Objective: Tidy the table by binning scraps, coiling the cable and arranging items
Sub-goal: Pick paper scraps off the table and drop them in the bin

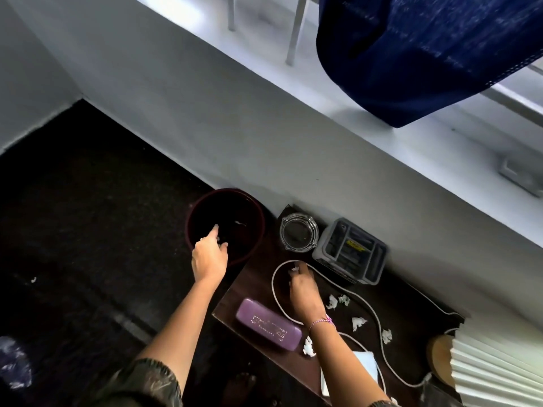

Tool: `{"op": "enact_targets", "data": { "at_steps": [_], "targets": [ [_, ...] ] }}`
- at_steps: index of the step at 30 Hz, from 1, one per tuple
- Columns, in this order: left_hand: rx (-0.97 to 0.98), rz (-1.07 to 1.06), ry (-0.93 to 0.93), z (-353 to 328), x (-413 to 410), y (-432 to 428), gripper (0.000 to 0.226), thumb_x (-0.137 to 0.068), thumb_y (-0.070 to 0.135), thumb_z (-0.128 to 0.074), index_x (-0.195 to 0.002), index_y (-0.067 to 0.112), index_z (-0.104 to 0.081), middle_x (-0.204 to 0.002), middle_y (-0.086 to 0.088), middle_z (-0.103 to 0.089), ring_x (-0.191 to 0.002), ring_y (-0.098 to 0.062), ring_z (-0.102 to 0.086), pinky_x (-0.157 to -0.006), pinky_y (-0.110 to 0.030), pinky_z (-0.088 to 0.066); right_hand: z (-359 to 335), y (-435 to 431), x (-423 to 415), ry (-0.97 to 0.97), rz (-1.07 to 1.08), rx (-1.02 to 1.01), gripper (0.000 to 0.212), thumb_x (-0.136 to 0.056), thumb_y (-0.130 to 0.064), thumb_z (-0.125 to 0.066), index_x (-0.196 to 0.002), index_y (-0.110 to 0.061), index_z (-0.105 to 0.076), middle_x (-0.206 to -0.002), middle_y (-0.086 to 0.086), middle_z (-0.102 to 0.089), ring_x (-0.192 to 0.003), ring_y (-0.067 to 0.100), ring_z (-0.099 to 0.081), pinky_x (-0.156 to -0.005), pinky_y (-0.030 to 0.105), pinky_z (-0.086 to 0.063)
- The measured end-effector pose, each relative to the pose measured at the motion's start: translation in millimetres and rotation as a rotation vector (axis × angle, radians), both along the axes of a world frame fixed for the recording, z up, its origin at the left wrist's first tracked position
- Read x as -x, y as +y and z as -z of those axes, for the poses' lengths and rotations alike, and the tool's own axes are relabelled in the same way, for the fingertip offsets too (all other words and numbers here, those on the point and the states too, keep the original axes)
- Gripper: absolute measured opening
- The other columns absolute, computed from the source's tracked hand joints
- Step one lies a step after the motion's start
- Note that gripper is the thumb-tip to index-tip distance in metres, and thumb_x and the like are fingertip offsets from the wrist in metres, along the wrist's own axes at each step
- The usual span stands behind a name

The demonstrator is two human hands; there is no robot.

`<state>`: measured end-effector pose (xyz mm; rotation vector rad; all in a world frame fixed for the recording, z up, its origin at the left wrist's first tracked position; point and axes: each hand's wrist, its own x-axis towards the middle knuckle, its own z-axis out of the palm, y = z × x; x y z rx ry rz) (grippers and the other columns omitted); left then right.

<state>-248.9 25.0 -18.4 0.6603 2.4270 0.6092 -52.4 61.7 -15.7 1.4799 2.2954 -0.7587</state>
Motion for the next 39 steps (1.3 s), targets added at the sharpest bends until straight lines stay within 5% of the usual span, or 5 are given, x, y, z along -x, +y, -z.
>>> {"op": "enact_targets", "data": {
  "at_steps": [9,17,22,32,39],
  "targets": [
    [-0.125,-0.050,-0.050,2.0,-8.1,3.2,0.021,-0.088,0.013,-0.058,-0.108,0.015,-0.066,-0.097,-0.008,-0.071,-0.089,-0.023,-0.068,-0.076,-0.035,-0.054,-8.7,-9.1,-2.2,0.126,0.081,-0.090,0.050,-0.079,0.017,-0.038,-0.125,0.001,-0.050,-0.140,0.012,-0.039,-0.118,0.027,-0.052,-0.098,0.028,-0.043],
    [-0.304,-0.504,-0.982,-9.9,-21.4,14.1,0.018,-0.088,0.011,-0.059,-0.102,0.001,-0.063,-0.075,-0.010,-0.065,-0.052,-0.014,-0.068,-0.042,-0.020,-0.053,-47.7,-2.9,76.8,0.607,0.248,-0.041,0.036,-0.091,0.003,-0.043,-0.125,-0.002,-0.054,-0.131,0.007,-0.051,-0.116,0.012,-0.053,-0.096,-0.002,-0.028],
    [-0.361,-0.655,-1.035,-29.0,-10.1,19.0,0.021,-0.088,0.002,-0.057,-0.107,0.000,-0.063,-0.083,-0.007,-0.065,-0.041,-0.009,-0.061,-0.034,-0.013,-0.045,-53.2,-4.9,99.9,0.574,0.204,0.165,0.053,-0.096,-0.012,-0.035,-0.145,-0.023,-0.021,-0.126,0.012,-0.057,-0.111,0.023,-0.058,-0.092,0.031,-0.046],
    [-0.334,-0.680,-0.793,-23.2,40.9,49.6,0.039,-0.090,0.006,-0.056,-0.128,0.002,-0.051,-0.119,-0.023,-0.060,-0.108,-0.036,-0.060,-0.090,-0.039,-0.049,-43.3,-12.9,60.6,0.528,0.314,-0.070,0.030,-0.093,-0.011,-0.044,-0.120,-0.013,-0.058,-0.134,0.005,-0.044,-0.124,0.017,-0.046,-0.105,0.023,-0.033],
    [-0.243,-0.673,-0.664,-6.8,41.3,34.0,0.046,-0.089,0.020,-0.058,-0.132,0.010,-0.048,-0.132,-0.017,-0.054,-0.120,-0.032,-0.053,-0.103,-0.039,-0.043,-19.6,-26.2,-50.6,-0.025,0.423,-0.131,0.037,-0.084,0.004,-0.044,-0.120,-0.003,-0.049,-0.129,0.020,-0.043,-0.111,0.035,-0.047,-0.098,0.038,-0.038]
  ]
}}
